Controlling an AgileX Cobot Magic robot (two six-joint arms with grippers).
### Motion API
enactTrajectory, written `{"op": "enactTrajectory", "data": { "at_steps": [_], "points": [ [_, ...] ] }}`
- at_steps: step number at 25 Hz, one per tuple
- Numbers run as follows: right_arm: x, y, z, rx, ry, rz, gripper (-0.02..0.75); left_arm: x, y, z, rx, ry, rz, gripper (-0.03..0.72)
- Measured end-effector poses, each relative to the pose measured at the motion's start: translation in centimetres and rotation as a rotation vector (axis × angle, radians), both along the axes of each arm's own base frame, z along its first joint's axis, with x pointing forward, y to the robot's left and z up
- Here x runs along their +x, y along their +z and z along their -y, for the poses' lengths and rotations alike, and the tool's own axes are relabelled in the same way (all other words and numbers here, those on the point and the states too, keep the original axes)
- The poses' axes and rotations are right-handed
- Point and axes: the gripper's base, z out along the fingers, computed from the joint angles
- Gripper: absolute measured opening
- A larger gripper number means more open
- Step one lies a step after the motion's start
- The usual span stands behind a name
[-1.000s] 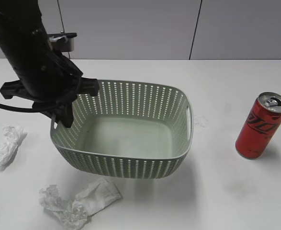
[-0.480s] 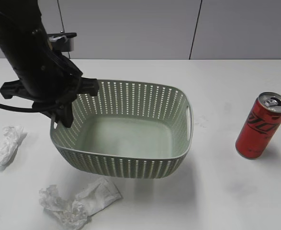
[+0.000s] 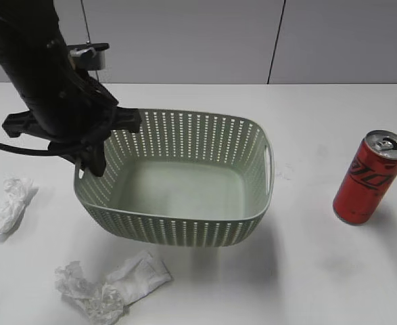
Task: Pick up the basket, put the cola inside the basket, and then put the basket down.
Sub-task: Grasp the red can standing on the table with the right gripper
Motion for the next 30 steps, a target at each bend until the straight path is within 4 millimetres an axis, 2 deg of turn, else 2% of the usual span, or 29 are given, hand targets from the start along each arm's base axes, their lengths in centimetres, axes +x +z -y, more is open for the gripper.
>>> {"op": "enactTrajectory", "data": {
  "at_steps": [5, 9, 17, 30],
  "points": [
    [4.0, -2.6, -0.4, -0.010, 0.008, -0.140, 0.649, 0.1, 0.0, 0.0, -0.005, 0.001, 0.009, -0.003],
    [5.6, -4.5, -0.5, -0.026, 0.011, -0.208, 0.648, 0.2, 0.0, 0.1, -0.011, 0.003, 0.020, -0.003],
    [6.7, -6.0, -0.5, -0.037, 0.010, -0.249, 0.648, 0.2, 0.0, 0.1, -0.015, 0.004, 0.027, -0.003],
    [8.2, -9.6, -0.5, -0.060, 0.012, -0.349, 0.634, 0.3, 0.0, 0.1, -0.016, 0.005, 0.027, -0.003]
  ]
}}
